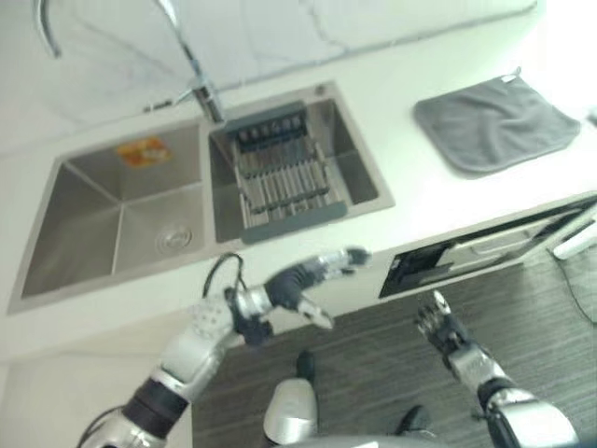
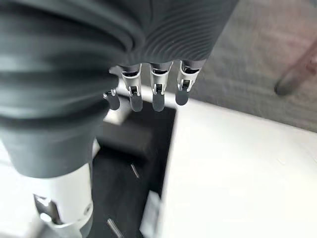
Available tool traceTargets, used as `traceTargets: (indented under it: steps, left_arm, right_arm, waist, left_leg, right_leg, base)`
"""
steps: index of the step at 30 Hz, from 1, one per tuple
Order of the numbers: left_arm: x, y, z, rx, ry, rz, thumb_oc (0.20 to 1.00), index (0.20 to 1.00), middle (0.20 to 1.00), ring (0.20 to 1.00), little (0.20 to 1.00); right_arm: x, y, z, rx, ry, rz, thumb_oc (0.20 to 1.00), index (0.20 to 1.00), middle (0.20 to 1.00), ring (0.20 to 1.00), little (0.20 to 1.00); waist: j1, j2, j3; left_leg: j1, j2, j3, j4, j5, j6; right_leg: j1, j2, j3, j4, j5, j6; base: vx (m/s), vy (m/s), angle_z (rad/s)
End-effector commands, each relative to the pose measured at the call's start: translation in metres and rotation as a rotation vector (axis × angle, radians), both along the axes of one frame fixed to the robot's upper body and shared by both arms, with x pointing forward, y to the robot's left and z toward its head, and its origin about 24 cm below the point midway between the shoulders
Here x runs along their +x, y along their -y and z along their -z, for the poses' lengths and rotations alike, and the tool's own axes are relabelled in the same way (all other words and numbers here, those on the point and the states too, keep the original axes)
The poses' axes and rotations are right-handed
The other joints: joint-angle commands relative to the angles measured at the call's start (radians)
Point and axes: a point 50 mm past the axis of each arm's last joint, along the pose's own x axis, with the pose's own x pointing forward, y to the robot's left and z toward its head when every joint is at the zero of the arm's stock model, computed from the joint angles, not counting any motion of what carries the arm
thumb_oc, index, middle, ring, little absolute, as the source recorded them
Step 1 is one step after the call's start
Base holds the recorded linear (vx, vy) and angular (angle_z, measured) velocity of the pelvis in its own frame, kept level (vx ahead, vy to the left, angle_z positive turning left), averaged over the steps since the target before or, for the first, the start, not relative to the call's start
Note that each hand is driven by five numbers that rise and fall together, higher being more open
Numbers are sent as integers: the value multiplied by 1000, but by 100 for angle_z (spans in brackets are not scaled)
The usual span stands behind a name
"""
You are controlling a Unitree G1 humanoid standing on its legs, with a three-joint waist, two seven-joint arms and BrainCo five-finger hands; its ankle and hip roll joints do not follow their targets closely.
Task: Place the dishes in the dishwasher.
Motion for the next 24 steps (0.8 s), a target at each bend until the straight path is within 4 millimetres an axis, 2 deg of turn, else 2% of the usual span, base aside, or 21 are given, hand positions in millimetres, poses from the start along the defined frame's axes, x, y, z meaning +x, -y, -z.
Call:
traceTargets:
  steps: [1,5,8,9,12,13,14,17,18,19,21,22,24]
  left_arm:
    - [13,-5,7,75,-5,-121,1000,1000,1000,1000,1000]
    - [-11,-11,89,305,-228,-285,1000,1000,1000,1000,1000]
    - [-31,-23,133,402,-431,-508,1000,1000,1000,1000,1000]
    - [-50,-38,156,488,-537,-607,1000,1000,1000,1000,1000]
    - [-91,-66,187,634,-773,-825,1000,1000,1000,1000,1000]
    - [-108,-79,194,719,-861,-938,1000,1000,1000,1000,1000]
    - [-151,-108,202,827,-1091,-1202,1000,1000,1000,1000,1000]
    - [-174,-116,203,755,-1293,-1370,1000,1000,1000,1000,1000]
    - [-187,-119,203,740,-1384,-1441,1000,1000,1000,1000,1000]
    - [-191,-118,203,722,-1409,-1448,1000,1000,1000,1000,1000]
    - [-197,-107,205,511,-1552,-1499,1000,1000,1000,1000,1000]
    - [-193,-100,206,337,-1614,-1518,1000,1000,1000,1000,1000]
    - [-192,-99,205,289,-1629,-1485,1000,1000,1000,1000,1000]
  right_arm:
    - [25,6,-16,-42,71,-15,1000,1000,1000,1000,1000]
    - [3,0,-1,-48,-10,-93,1000,1000,1000,1000,1000]
    - [-12,-9,8,-43,-54,-160,1000,1000,1000,1000,1000]
    - [-20,-14,13,-30,-76,-178,1000,1000,1000,1000,1000]
    - [-30,-20,19,-22,-103,-205,1000,1000,1000,1000,1000]
    - [-35,-22,21,-15,-112,-205,1000,1000,1000,1000,1000]
    - [-42,-26,24,-9,-138,-236,1000,1000,1000,1000,1000]
    - [-51,-30,28,-11,-157,-285,1000,1000,1000,1000,1000]
    - [-61,-31,31,-9,-174,-317,1000,1000,1000,1000,1000]
    - [-64,-32,32,-12,-182,-333,1000,1000,1000,1000,1000]
    - [-75,-35,35,-5,-211,-382,1000,1000,1000,1000,1000]
    - [-88,-31,38,-37,-268,-445,1000,1000,1000,1000,1000]
    - [-95,-29,40,-57,-320,-491,1000,1000,1000,1000,1000]
  waist:
    - [9,-24,24]
    - [-42,-37,3]
    - [-63,-43,-15]
    - [-68,-47,-24]
    - [-70,-46,-38]
    - [-69,-44,-44]
    - [-67,-45,-56]
    - [-70,-48,-66]
    - [-68,-50,-76]
    - [-68,-52,-78]
    - [-67,-55,-85]
    - [-61,-56,-87]
    - [-56,-57,-88]
  left_leg:
    - [38,50,135,100,-117,-22]
    - [65,73,186,70,-97,-46]
    - [81,87,212,44,-75,-59]
    - [87,92,216,32,-64,-66]
    - [98,97,216,11,-47,-77]
    - [102,96,210,4,-44,-79]
    - [115,92,196,-5,-44,-85]
    - [125,89,185,-11,-45,-90]
    - [131,85,171,-16,-48,-91]
    - [132,84,169,-16,-48,-93]
    - [137,80,160,-19,-53,-91]
    - [139,73,145,-19,-62,-86]
    - [140,68,136,-18,-66,-83]
  right_leg:
    - [-32,-11,10,63,-40,15]
    - [-37,-3,8,55,-38,16]
    - [-37,0,2,54,-41,17]
    - [-34,2,0,52,-44,18]
    - [-21,5,-8,45,-50,17]
    - [-16,7,-9,43,-53,16]
    - [-6,4,-4,40,-58,14]
    - [7,-1,-3,38,-66,10]
    - [15,-4,-2,38,-71,8]
    - [18,-5,-3,38,-71,8]
    - [27,-9,-7,38,-76,6]
    - [31,-15,-8,46,-83,6]
    - [34,-17,-12,52,-87,6]
  base:
    - [-21,-16,-45]
    - [-8,-4,-40]
    - [29,15,-29]
    - [56,30,-7]
    - [65,55,0]
    - [127,147,-5]
    - [112,139,-6]
    - [99,139,-8]
    - [87,137,0]
    - [78,146,16]
    - [35,133,28]
    - [13,128,23]
    - [1,108,12]
